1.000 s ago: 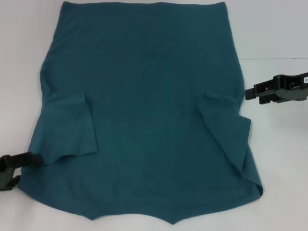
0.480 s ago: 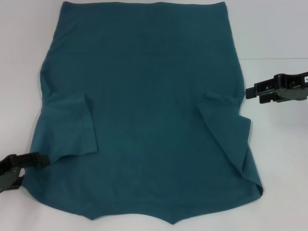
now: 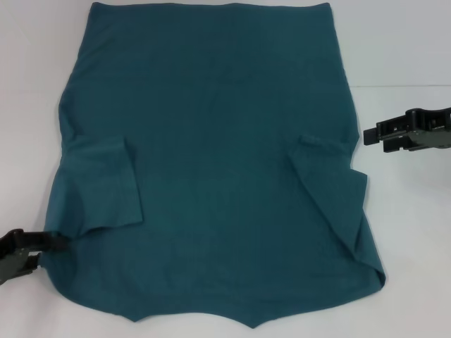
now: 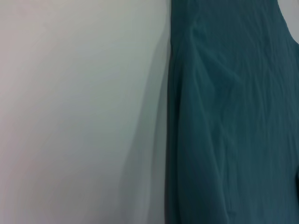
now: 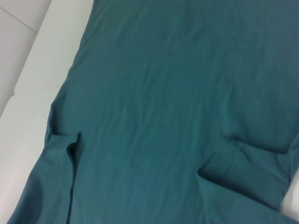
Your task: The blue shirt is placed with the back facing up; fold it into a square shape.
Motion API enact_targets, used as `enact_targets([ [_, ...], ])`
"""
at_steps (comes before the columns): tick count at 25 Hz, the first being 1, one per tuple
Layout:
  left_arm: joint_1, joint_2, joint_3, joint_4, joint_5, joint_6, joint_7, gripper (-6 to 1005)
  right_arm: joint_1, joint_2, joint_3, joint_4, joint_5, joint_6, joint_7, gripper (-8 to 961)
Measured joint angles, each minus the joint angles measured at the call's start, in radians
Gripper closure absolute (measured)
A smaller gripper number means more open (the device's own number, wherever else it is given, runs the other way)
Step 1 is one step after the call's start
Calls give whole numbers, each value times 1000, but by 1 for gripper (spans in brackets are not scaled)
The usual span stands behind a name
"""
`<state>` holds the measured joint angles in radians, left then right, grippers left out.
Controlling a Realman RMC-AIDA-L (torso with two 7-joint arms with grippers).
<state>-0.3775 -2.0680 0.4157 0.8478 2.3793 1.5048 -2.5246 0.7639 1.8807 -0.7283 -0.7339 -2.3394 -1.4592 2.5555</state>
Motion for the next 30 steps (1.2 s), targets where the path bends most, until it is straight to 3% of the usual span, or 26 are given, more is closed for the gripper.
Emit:
enact_targets([
  [9,-11,6,4,-5,2,1,11,765,-20,-3,9,1,0,-32,-31,373],
  [14,-13,14,-26,-16,-45,46,44,885,-40,-6,54,3,0,-104,-75,374],
  [17,-17,24,-53,-28,-83,80,61,957,-59,-19,70,-3,-1,-156,-79,374],
  [19,-23,30,-59,-30,-90,85,61,957,-72,-32,75,-4,-4,-190,-77,374],
  [21,-32,31,-59,-33,-89,75,57,957,-96,-59,72,-1,-29,-242,-70,374],
  [27,-49,31,-52,-40,-86,51,56,957,-126,-78,75,-5,-87,-300,-73,374],
  [30,-58,33,-49,-50,-85,39,56,957,-136,-74,72,-2,-91,-304,-83,374],
])
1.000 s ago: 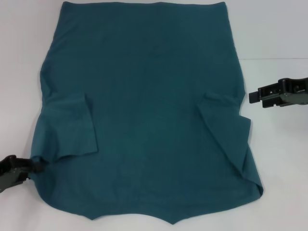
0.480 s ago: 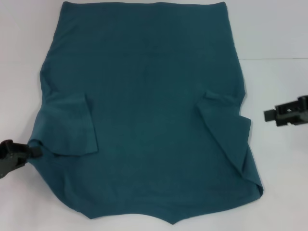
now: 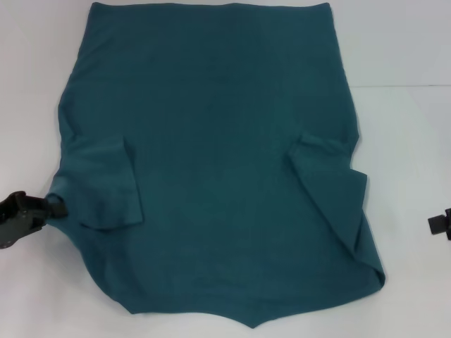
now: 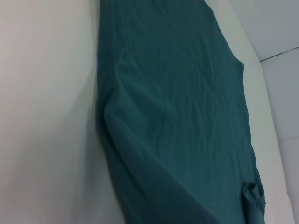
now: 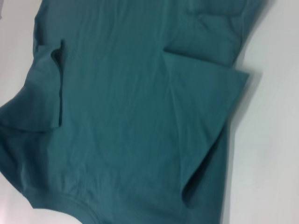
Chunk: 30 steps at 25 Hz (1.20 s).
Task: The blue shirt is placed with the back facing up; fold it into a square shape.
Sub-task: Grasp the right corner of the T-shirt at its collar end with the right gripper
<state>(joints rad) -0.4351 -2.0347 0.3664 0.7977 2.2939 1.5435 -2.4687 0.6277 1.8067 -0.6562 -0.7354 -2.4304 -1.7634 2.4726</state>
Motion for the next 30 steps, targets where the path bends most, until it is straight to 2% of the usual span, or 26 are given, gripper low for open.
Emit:
enact_targets([
  [4,-6,1,2,-17,0,-8,4,957,-3,30,-3,6,-25,21,-15,374],
  [12,-6,1,2,-22,1,-9,6,957,22,106,-41,11,-98,82,-29,374],
  [14,-5,1,2,-23,1,-9,7,957,28,117,-50,19,-101,92,-29,374],
  [30,-1,0,2,-23,1,-8,6,958,42,141,-96,47,-105,158,-43,375],
])
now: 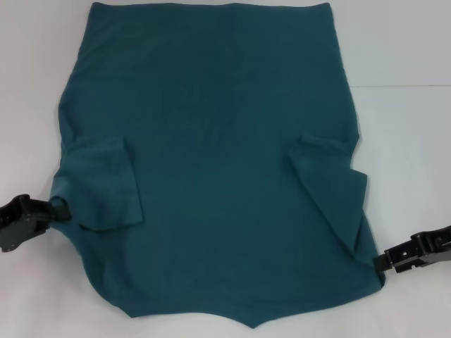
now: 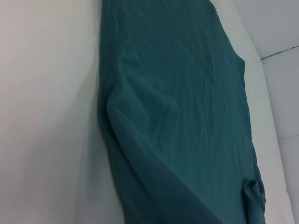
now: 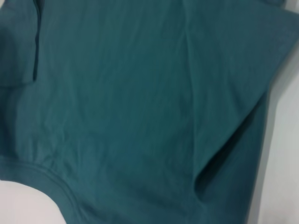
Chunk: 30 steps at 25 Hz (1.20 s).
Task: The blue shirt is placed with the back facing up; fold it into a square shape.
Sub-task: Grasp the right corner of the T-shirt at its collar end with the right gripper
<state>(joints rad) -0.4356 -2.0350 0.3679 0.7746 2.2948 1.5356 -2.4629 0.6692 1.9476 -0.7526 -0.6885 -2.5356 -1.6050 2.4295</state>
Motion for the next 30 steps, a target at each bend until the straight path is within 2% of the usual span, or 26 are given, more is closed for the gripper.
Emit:
enact_targets([
  [16,1,-1,-3,0,0,-6,-2,957,11,30,-66,0,0,40,4,375],
  [23,2,-2,-5,0,0,-7,-1,957,16,34,-73,0,0,40,11,376],
  [30,2,-4,-1,0,-2,-12,-1,957,30,57,-90,23,0,55,6,376],
])
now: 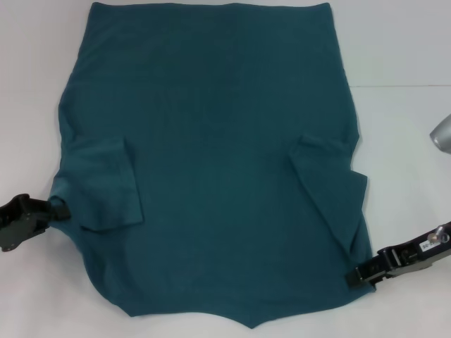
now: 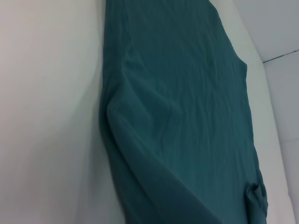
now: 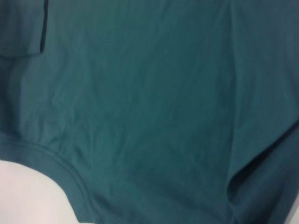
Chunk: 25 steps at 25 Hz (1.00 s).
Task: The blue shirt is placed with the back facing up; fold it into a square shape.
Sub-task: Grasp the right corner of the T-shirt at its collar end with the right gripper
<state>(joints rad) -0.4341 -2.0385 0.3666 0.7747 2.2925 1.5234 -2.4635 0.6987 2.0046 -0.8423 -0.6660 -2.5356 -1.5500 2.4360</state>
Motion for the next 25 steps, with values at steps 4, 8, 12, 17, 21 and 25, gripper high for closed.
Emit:
enact_targets([
  [4,0,0,-1,0,-1,0,0,958,6,2,14,1,16,-4,-2,379],
  [8,2,-2,-4,-1,1,0,1,958,0,-12,30,-5,51,-16,-3,390],
  [12,3,-2,-5,-2,1,0,1,958,-1,-24,22,1,44,-20,3,401],
  [17,3,-2,-5,-2,-1,0,1,957,-2,-42,22,4,17,-30,25,414],
  [21,3,-2,-5,-2,-1,0,2,957,-8,-49,25,-2,3,-31,40,425],
  [25,3,-2,-6,-2,-2,0,2,957,-10,-50,25,-7,3,-25,43,436],
])
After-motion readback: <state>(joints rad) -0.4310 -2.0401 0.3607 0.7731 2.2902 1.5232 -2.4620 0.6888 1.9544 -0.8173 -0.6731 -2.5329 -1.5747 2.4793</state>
